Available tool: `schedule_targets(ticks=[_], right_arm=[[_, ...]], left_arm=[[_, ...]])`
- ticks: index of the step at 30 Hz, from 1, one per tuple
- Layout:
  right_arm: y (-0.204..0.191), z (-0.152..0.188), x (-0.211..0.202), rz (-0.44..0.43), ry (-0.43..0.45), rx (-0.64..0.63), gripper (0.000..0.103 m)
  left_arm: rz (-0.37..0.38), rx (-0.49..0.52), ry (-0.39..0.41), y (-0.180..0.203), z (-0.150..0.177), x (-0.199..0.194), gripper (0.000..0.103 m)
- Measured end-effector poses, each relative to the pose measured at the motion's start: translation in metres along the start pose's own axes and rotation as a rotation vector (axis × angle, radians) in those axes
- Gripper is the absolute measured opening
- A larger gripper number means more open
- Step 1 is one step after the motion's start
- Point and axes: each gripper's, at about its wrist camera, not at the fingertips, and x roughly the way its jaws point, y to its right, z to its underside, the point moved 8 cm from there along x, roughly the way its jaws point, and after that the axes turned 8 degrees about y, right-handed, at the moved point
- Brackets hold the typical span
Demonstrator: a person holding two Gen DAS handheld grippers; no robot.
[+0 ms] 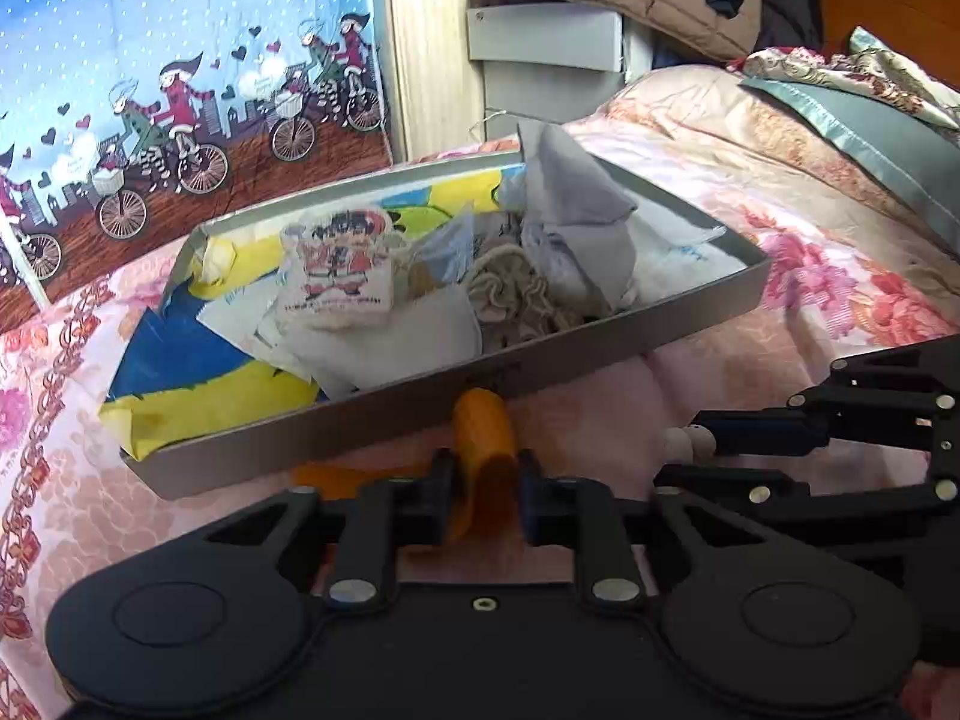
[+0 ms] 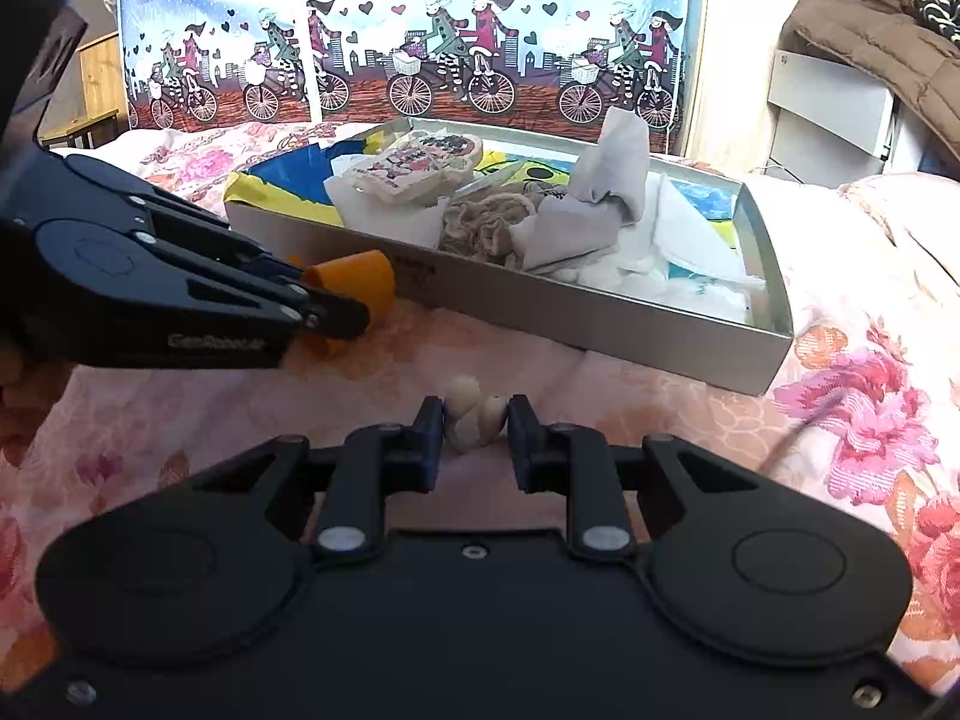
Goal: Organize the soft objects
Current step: 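Carry the beige item and orange cloth over the grey tray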
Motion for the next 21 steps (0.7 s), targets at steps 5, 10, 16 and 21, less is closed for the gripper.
schedule_targets(ticks=[5,10,16,21], right_arm=[[0.002,-0.002,-0.008,0.006,0.005,0.01,0.016],[0.006,-0.007,-0.017,0.015,0.007,0.031,0.016],[0.015,-0.021,-0.04,0.03,0.025,0.055,0.016],[0.023,-0.031,-0.063,0.049,0.052,0.035,0.016]], left_arm=[[0.004,-0.003,0.025,0.0,-0.003,-0.009,0.009],[0.001,-0.015,0.068,0.001,-0.008,-0.023,0.008],[0.0,-0.048,0.099,0.004,-0.018,-0.044,0.008],[0.001,-0.056,0.129,0.012,-0.032,-0.062,0.008]])
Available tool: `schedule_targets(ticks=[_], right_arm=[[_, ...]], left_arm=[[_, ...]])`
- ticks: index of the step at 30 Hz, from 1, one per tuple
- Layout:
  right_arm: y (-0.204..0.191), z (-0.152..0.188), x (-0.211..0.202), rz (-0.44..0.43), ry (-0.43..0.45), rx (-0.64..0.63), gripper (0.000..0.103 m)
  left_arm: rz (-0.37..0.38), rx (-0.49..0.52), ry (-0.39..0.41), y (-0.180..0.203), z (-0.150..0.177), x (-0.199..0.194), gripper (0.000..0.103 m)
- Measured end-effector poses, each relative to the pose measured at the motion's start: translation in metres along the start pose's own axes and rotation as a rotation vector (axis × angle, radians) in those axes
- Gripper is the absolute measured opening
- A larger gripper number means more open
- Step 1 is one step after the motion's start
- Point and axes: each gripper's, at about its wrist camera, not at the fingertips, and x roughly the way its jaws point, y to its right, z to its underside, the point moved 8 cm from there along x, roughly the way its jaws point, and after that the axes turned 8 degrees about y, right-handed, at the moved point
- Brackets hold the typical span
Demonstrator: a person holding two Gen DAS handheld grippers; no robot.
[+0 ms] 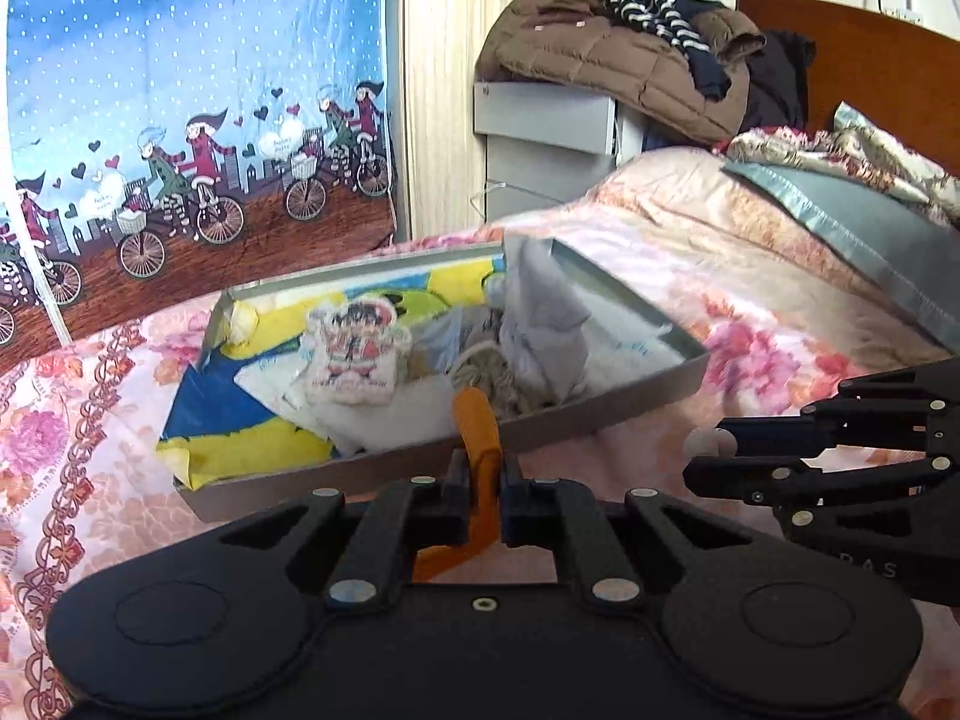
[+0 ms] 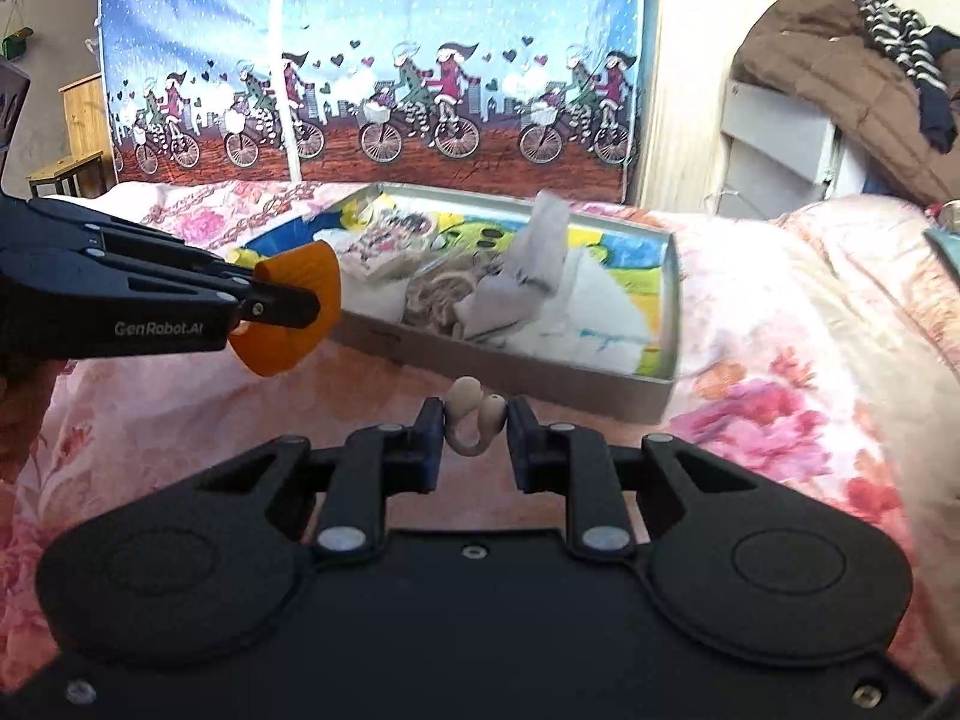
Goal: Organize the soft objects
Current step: 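Carry the beige item and orange cloth over the grey tray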
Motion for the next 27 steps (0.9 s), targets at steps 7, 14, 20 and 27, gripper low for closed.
schedule_targets(ticks=[7,14,20,27], right_arm=[[0.017,-0.013,-0.026,0.03,0.033,0.0,0.016],[0.025,-0.021,-0.039,0.048,0.059,-0.006,0.016],[0.029,-0.03,-0.039,0.064,0.077,-0.003,0.016],[0.034,-0.045,-0.021,0.076,0.096,-0.023,0.016]], left_arm=[[0.028,0.008,0.047,0.021,-0.026,-0.02,0.008],[0.058,0.017,0.083,0.041,-0.042,-0.033,0.008],[0.068,0.003,0.116,0.046,-0.059,-0.034,0.008],[0.056,-0.013,0.173,0.042,-0.086,-0.022,0.008]])
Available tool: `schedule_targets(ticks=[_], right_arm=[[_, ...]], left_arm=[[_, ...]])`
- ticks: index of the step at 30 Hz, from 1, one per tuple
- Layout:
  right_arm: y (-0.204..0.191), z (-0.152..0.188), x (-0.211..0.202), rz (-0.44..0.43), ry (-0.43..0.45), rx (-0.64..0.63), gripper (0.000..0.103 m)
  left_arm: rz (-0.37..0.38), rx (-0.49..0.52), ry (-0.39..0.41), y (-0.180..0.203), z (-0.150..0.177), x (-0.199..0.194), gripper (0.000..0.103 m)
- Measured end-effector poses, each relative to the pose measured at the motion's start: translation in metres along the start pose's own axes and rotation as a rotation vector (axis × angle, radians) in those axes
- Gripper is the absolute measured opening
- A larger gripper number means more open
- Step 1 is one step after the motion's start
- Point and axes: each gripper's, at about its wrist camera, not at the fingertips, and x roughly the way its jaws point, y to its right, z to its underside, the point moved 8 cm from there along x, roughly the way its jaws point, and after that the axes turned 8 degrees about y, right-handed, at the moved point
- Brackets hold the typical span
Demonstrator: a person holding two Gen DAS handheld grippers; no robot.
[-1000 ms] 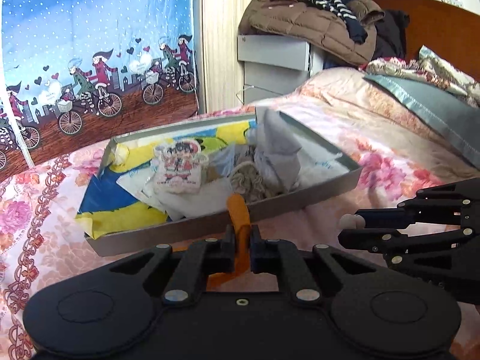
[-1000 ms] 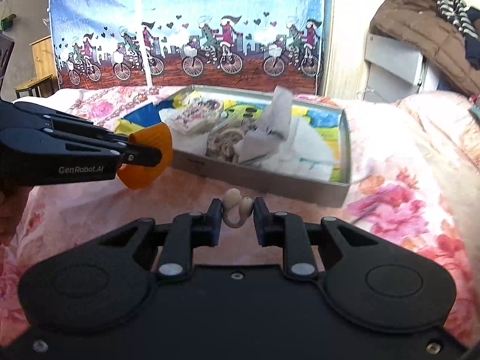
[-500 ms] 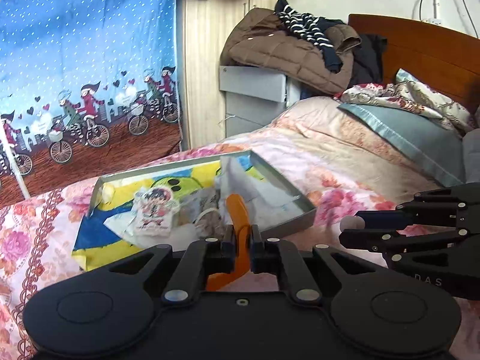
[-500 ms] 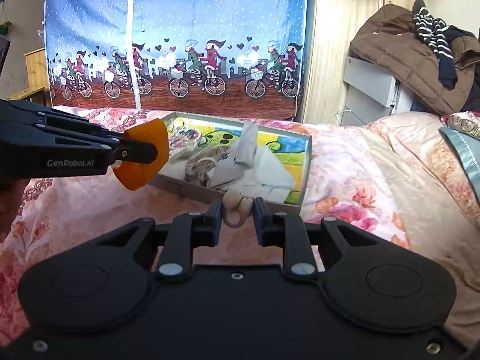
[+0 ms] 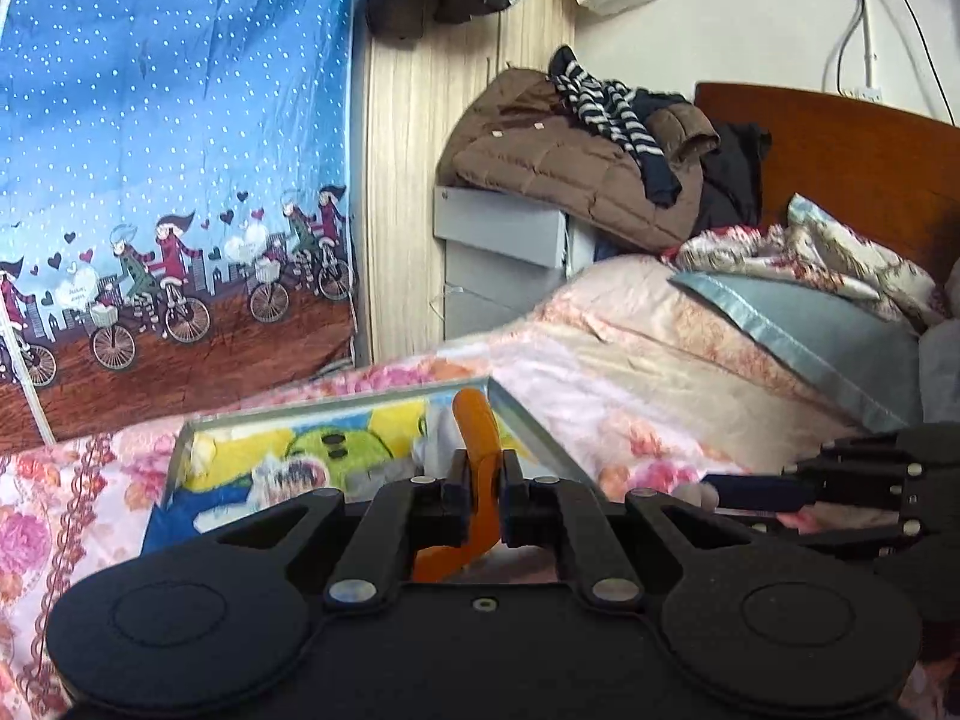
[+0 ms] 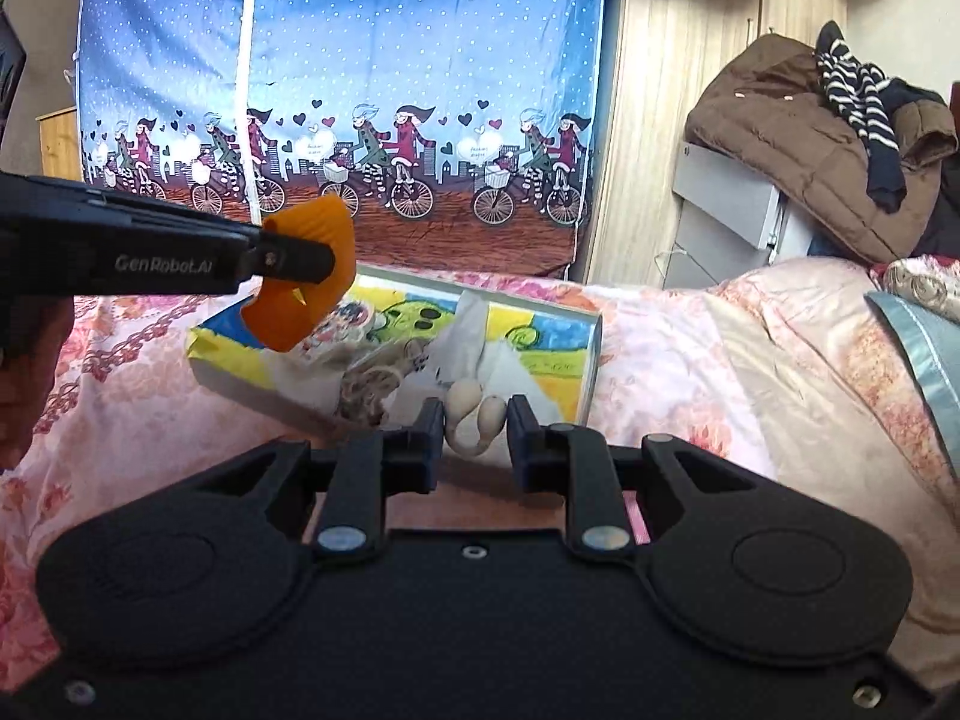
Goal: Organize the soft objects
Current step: 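Carry the beige item and orange cloth over the grey tray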
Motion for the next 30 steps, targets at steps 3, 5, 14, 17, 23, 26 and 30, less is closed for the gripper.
schedule_targets(ticks=[3,5,14,17,23,26,30], right_arm=[[0.003,-0.006,0.01,0.005,0.016,-0.006,0.016],[0.003,-0.01,0.021,0.006,0.026,0.002,0.016],[-0.009,-0.005,0.092,-0.011,0.012,0.028,0.016],[-0.016,0.003,0.115,-0.015,-0.008,0.056,0.015],[-0.025,0.025,0.133,-0.021,-0.047,0.086,0.015],[-0.021,0.032,0.137,-0.014,-0.062,0.087,0.015],[-0.017,0.041,0.139,-0.001,-0.081,0.097,0.015]], left_arm=[[-0.012,-0.005,0.026,-0.007,-0.009,0.011,0.008],[-0.016,-0.012,0.041,-0.014,-0.014,0.019,0.008],[-0.088,-0.097,0.044,-0.067,-0.004,0.063,0.008],[-0.089,-0.14,0.017,-0.08,0.008,0.078,0.009],[-0.047,-0.207,-0.044,-0.087,0.03,0.104,0.009],[-0.033,-0.219,-0.076,-0.087,0.042,0.113,0.009],[-0.024,-0.226,-0.124,-0.088,0.058,0.122,0.009]])
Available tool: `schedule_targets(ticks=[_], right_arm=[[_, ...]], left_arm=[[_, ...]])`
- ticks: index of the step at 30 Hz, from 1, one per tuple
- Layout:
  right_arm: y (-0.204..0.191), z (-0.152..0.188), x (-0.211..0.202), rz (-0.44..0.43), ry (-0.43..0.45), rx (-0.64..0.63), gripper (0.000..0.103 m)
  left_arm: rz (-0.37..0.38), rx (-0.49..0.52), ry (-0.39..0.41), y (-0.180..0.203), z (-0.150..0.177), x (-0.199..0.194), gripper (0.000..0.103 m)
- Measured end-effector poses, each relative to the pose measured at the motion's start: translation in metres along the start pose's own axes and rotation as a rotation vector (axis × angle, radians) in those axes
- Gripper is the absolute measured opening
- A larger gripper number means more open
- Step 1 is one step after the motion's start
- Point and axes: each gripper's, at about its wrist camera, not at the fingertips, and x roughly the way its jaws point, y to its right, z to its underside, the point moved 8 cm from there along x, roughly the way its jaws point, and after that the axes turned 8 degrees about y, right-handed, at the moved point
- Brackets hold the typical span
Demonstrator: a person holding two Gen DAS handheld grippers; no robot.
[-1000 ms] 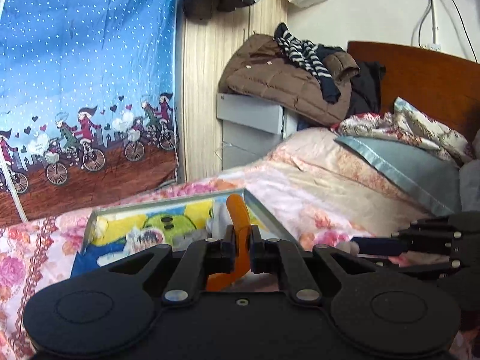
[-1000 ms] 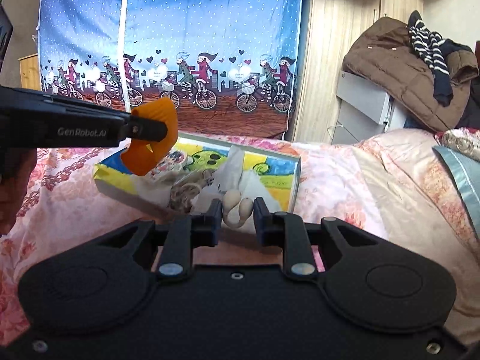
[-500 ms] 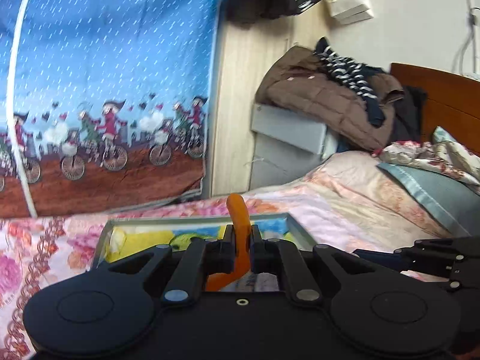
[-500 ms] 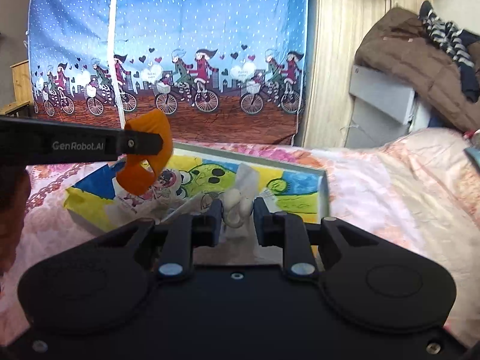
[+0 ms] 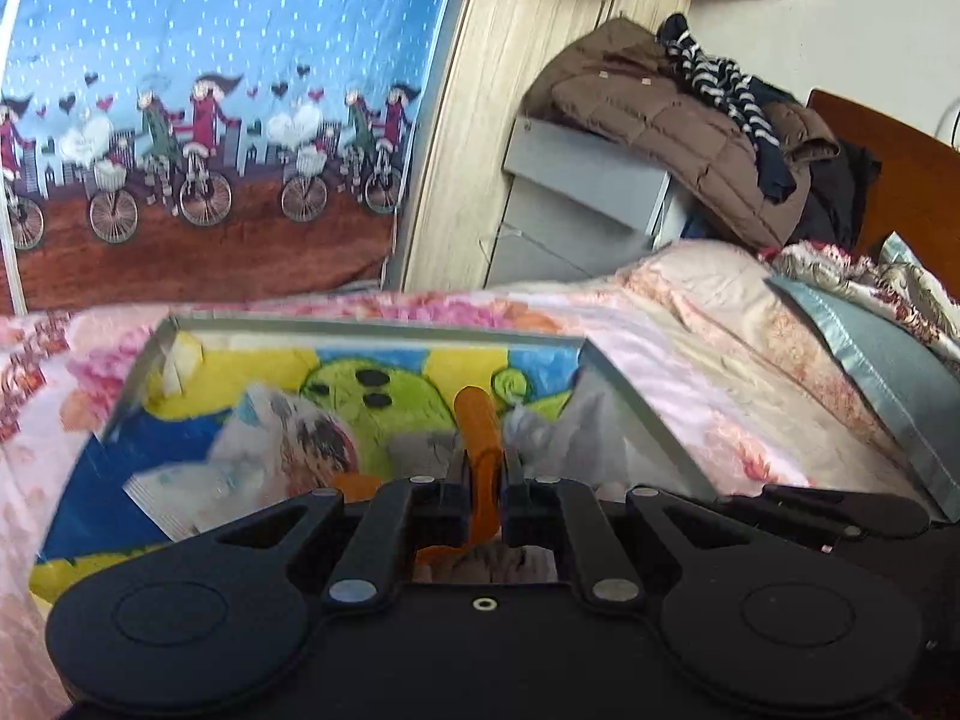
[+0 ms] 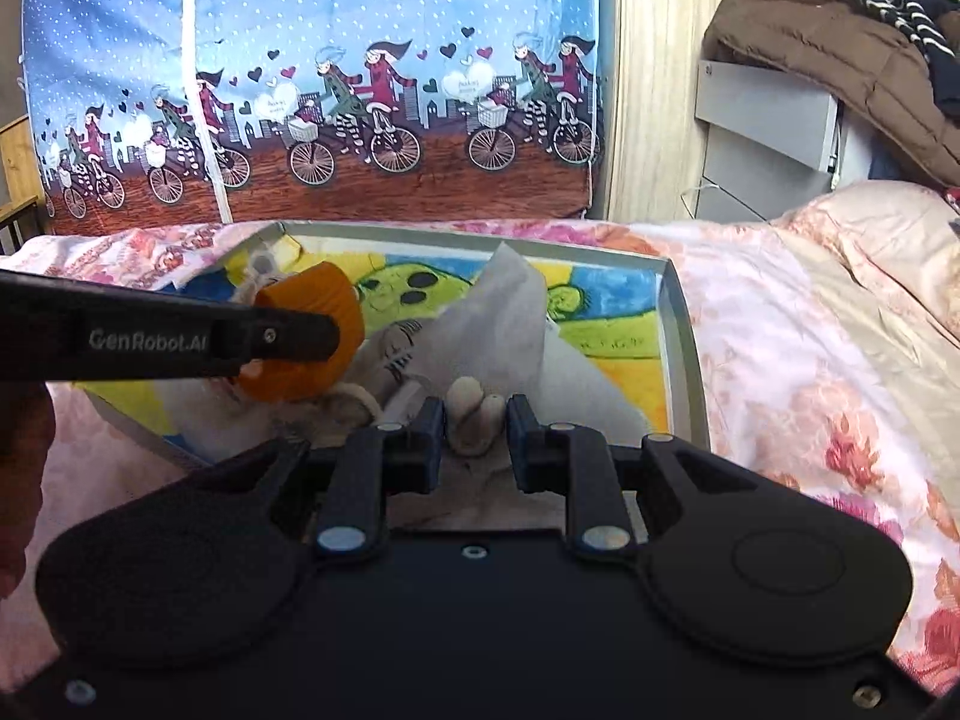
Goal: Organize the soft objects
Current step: 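Carry the beige item and orange cloth over the grey tray, then open both grippers to drop the items into the tray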
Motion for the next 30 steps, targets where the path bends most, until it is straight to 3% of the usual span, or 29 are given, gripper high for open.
schedule_targets(ticks=[7,11,20,24,30], right_arm=[[0.005,0.006,-0.002,0.0,-0.017,-0.004,0.018],[0.008,0.0,-0.006,0.007,-0.005,0.0,0.029],[0.016,-0.015,-0.026,0.03,0.02,0.005,0.047],[0.023,-0.026,-0.044,0.05,0.045,0.041,0.063],[0.029,-0.039,-0.078,0.075,0.102,0.088,0.089]], left_arm=[[-0.008,0.011,-0.038,-0.003,0.012,0.008,0.015],[-0.015,0.008,-0.031,-0.003,0.009,0.004,0.028],[-0.023,-0.057,-0.003,-0.001,-0.008,-0.015,0.044],[-0.04,-0.059,0.031,0.001,-0.017,-0.032,0.055],[-0.126,-0.048,0.15,-0.001,-0.029,-0.077,0.082]])
